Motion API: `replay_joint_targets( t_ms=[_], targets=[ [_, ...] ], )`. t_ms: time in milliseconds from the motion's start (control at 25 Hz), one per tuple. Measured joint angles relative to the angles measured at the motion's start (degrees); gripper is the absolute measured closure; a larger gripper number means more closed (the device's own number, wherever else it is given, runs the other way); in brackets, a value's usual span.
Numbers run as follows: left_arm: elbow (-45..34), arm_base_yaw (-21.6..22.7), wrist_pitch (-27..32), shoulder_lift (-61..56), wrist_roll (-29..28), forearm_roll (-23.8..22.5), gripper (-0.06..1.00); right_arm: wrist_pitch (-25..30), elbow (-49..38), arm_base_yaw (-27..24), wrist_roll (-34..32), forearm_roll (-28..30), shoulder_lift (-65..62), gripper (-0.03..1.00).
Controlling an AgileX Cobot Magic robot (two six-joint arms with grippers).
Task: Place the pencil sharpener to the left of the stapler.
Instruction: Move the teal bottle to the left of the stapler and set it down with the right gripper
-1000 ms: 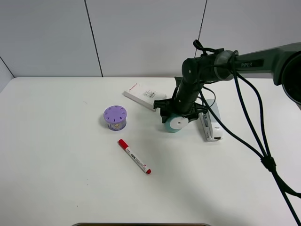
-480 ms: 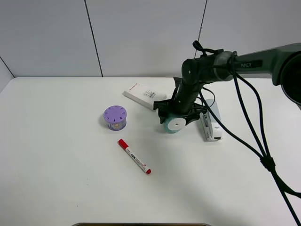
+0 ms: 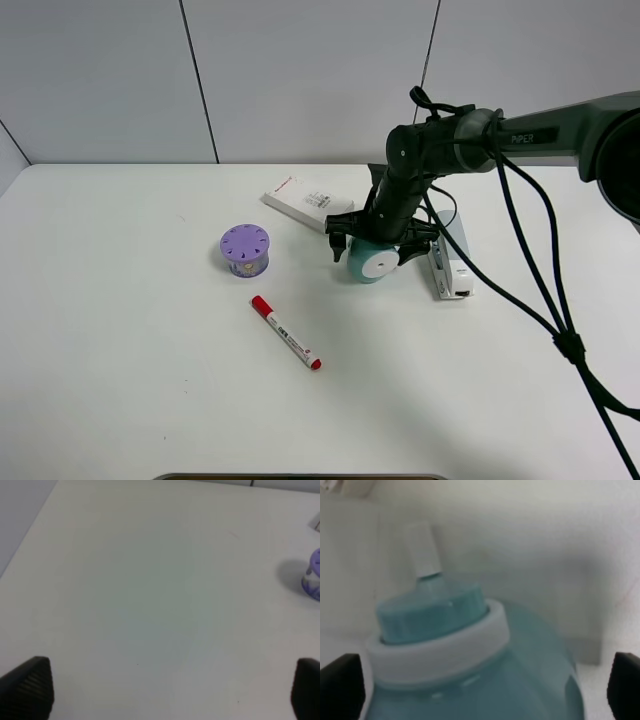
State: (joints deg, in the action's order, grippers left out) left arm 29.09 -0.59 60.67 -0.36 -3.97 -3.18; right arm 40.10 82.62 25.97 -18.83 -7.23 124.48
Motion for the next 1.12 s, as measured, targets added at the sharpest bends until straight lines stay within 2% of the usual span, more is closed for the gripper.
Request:
replay_joint_targets(
  t_ms=[720, 1120],
  targets=[
    [0.0, 0.0, 0.0, 0.0, 0.0, 0.0, -0.01, 0.36, 0.04, 0.0, 0.0, 0.0, -2.13, -0.01],
    [0.0, 0.0, 0.0, 0.0, 0.0, 0.0, -0.01, 7.26, 0.18, 0.0, -0.49, 1.77, -8.33, -0.01]
  ],
)
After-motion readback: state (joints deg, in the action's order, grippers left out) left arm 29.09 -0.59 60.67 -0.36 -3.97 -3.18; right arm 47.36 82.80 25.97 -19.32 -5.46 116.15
